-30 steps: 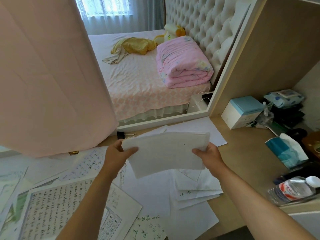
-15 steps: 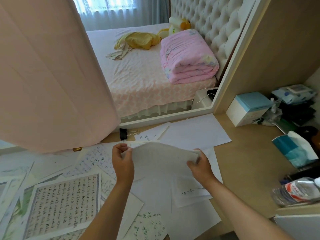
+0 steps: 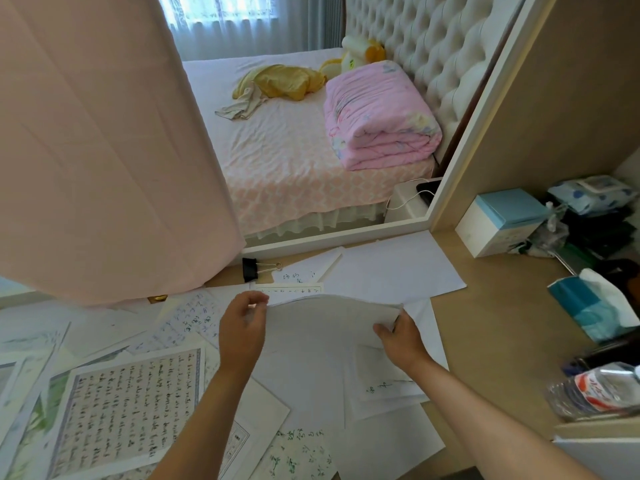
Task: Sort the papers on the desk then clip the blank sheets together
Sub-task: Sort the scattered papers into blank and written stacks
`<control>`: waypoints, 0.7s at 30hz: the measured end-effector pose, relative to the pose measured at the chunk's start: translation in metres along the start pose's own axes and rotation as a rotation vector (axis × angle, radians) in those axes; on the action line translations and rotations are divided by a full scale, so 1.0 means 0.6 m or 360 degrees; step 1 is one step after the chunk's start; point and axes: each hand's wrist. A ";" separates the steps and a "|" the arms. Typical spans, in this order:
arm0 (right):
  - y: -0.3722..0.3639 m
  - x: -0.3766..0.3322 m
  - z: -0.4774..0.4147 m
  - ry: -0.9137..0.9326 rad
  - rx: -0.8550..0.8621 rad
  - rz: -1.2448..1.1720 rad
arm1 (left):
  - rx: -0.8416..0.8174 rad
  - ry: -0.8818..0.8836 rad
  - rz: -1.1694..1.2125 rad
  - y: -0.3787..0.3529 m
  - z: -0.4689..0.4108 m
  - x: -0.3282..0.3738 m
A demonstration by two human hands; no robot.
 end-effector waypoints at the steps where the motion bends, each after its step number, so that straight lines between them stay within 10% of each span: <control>1: 0.001 -0.001 -0.001 0.0002 0.0005 0.0014 | -0.0064 -0.0102 -0.0248 0.011 -0.010 0.004; 9: 0.026 -0.063 0.009 0.0226 -0.0075 0.0230 | -0.0951 -0.0826 -0.1464 -0.053 -0.057 0.091; 17: 0.099 -0.027 0.025 -0.0067 0.0574 -0.0269 | -0.0988 -0.0321 -0.0701 -0.083 -0.084 0.128; 21: 0.120 0.021 0.032 -0.0271 0.0102 -0.0865 | -0.1101 0.0144 -0.0087 -0.144 -0.096 0.131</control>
Point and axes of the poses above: each hand's wrist, its own z-axis away from the middle knuckle, its own y-axis out of the back of the hand, x = y × z, and after that the axes turned 13 degrees about -x, right-handed
